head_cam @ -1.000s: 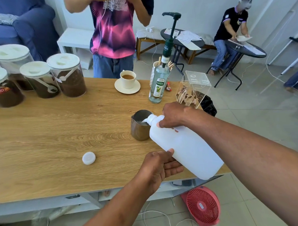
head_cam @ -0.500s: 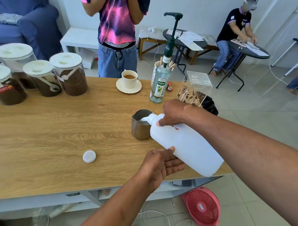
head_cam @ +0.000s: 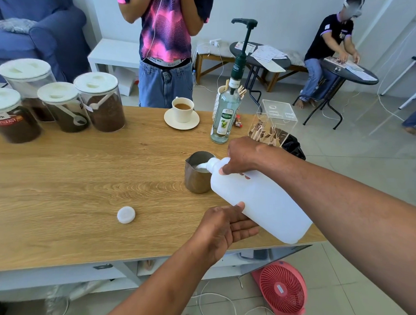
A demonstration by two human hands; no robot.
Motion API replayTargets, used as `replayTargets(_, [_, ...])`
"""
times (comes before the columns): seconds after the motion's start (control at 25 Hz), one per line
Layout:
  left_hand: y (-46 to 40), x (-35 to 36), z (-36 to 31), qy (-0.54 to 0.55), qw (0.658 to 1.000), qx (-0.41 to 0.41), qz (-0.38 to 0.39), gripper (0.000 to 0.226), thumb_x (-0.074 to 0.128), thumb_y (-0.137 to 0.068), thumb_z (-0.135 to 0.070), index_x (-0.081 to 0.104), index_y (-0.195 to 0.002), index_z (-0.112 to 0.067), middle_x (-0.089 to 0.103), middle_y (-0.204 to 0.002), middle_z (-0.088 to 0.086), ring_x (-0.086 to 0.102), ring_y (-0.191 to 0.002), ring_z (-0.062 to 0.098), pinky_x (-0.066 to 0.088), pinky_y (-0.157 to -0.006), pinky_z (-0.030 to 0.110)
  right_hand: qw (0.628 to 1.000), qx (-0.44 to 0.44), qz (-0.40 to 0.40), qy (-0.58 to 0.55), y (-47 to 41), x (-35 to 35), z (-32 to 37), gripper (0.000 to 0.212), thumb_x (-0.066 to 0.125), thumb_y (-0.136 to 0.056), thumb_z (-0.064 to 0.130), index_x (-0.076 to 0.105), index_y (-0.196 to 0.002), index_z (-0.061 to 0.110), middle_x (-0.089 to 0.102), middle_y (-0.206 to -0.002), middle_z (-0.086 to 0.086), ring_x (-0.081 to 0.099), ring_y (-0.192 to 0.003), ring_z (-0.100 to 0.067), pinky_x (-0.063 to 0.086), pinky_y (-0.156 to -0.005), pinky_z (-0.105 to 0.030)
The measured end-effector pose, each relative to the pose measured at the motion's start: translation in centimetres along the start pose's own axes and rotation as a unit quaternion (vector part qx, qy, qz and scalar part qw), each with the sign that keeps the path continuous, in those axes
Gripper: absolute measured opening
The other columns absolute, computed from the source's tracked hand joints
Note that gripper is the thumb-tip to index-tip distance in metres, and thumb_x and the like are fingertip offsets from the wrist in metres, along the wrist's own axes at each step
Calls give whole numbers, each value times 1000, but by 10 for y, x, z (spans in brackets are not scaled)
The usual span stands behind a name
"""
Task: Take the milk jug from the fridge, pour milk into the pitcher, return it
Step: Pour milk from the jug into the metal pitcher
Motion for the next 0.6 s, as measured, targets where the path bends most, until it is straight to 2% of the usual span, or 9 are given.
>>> replayTargets(0.08, [0,1,1,-1,1000,-2,1,32,60,-101,-13,57,-125,9,73,-116,30,74,-104,42,61,-91,50,1000,-1,-3,-3,1,0,-2,46,76,-86,50,50,-73,15,52,-73,2,48,-65,-12,32,-51,-28])
replayTargets(0.28, [0,3,3,-2,1000,-2,1,33,60,-101,-12,56,-126,10,73,-116,30,74,-104,41,61,-91,49,1000,-8,-6,-3,5,1,-3,46,76,-87,50,49,-74,15,51,-72,3,52,-70,-16,32,-51,-28])
replayTargets(0.4, [-1,4,4,-2,1000,1,3,33,60,-101,-12,57,-125,10,73,-115,30,74,-104,41,61,-91,49,1000,-10,-10,-2,4,0,-3,44,76,-86,50,53,-84,13,51,-72,3,47,-64,-11,32,-51,-28])
replayTargets(0.6, [-1,3,3,-2,1000,6,4,31,59,-101,-13,57,-124,9,72,-116,31,74,-105,42,60,-94,51,1000,-9,-9,-2,0,1,-3,46,77,-85,51,52,-74,15,54,-72,3,49,-64,-11,34,-52,-28])
Point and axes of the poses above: each hand's wrist, its own y-axis away from the middle knuckle, its own x-axis out of the palm, z = x × y, the point moved 6 cm from there along -y, towards the middle knuckle
